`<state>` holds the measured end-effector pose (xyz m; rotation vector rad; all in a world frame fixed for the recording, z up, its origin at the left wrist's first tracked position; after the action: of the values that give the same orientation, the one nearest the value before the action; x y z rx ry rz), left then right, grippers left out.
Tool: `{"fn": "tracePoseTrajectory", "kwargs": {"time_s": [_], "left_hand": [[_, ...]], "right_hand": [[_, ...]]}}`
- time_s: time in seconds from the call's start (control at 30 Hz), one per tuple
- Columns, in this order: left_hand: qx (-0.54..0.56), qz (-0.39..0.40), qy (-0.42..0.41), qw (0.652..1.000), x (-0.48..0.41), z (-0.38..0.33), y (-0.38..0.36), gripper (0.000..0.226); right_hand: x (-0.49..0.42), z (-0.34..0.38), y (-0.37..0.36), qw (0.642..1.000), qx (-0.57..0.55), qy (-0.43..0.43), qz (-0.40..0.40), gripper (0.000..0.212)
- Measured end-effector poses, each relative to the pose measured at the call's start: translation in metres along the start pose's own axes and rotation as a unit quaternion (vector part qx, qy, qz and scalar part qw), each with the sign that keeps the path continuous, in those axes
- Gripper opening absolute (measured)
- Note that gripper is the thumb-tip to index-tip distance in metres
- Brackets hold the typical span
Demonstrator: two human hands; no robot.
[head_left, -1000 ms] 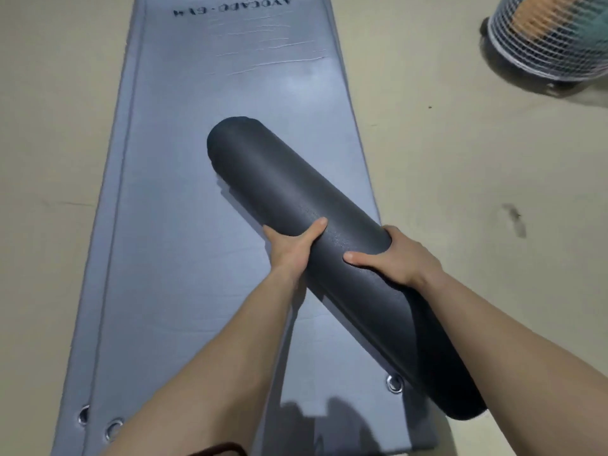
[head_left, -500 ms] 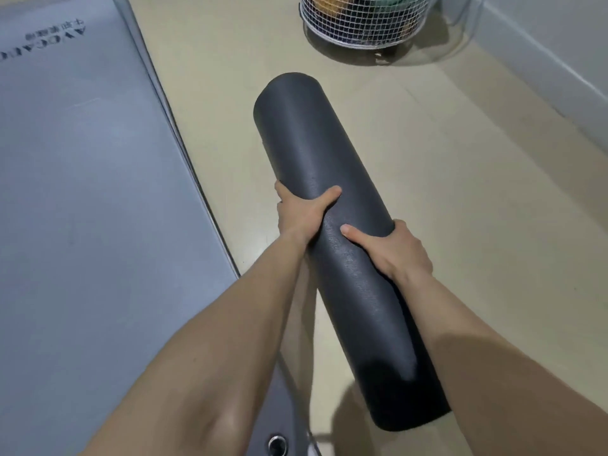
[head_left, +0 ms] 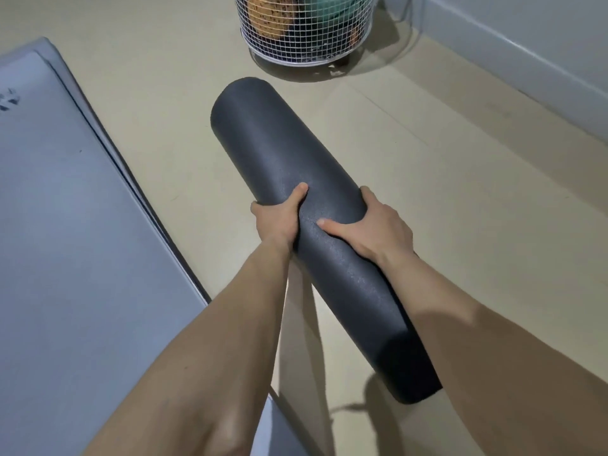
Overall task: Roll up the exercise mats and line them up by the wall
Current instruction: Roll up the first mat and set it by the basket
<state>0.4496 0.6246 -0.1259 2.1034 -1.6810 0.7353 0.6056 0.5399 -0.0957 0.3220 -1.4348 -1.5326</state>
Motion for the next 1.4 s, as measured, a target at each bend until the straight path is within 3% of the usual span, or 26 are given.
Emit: {"fn": "tracePoseTrajectory", "kwargs": {"time_s": [0.1,0.17,0.2,0.27,0.33,0.4,0.53,0.83,1.23,1.33,1.4], "left_hand": [[0.013,-0.027,0.031,0.999,0.016,0.005,0.014,0.107],[-0.138,-0.028,-0.090,0.986,0.018,-0.006,0.019,0.110],[-0.251,-0.005,-0.190,0.949,0.015,-0.018,0.020,0.102],[-0.439,0.094,-0.334,0.829,0.003,-0.043,0.019,0.080],[-0.539,0.174,-0.360,0.741,-0.020,-0.061,0.016,0.070],[-0.575,0.209,-0.372,0.698,-0.044,-0.079,0.010,0.065],[-0.615,0.214,-0.385,0.655,-0.091,-0.110,-0.023,0.063],[-0.607,0.191,-0.403,0.658,-0.107,-0.102,-0.032,0.068],[-0.643,0.203,-0.382,0.632,-0.128,-0.080,-0.052,0.070],[-0.652,0.215,-0.371,0.625,-0.126,-0.086,-0.055,0.070],[-0.659,0.223,-0.356,0.624,-0.123,-0.092,-0.058,0.070]], "right_hand": [[0.005,0.008,0.001,0.998,0.058,0.023,0.004,0.111],[0.008,0.017,0.000,0.994,0.106,0.017,-0.005,0.110],[0.013,0.022,-0.003,0.990,0.137,0.003,-0.018,0.106],[0.028,0.035,-0.012,0.981,0.181,-0.032,-0.062,0.095],[0.035,0.042,-0.020,0.974,0.189,-0.055,-0.110,0.084],[0.035,0.044,-0.026,0.970,0.196,-0.072,-0.127,0.084],[0.029,0.043,-0.034,0.959,0.207,-0.092,-0.173,0.084],[0.021,0.046,-0.032,0.959,0.241,-0.123,-0.088,0.091],[0.000,0.036,-0.039,0.960,0.235,-0.136,-0.066,0.090],[0.006,0.059,-0.030,0.961,0.203,-0.170,-0.084,0.083],[-0.005,0.090,-0.027,0.973,0.166,-0.134,-0.091,0.077]]}}
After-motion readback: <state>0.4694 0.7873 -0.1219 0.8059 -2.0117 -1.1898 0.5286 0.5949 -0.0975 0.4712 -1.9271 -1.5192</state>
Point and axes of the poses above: each hand's wrist, its own x-axis away from the middle knuckle, its own y-axis out of the back of the hand, z = x × y, the point moved 2 cm from there along -x, towards the middle knuckle, and after that the axes turned 15 degrees about x, right-handed, at the moved point
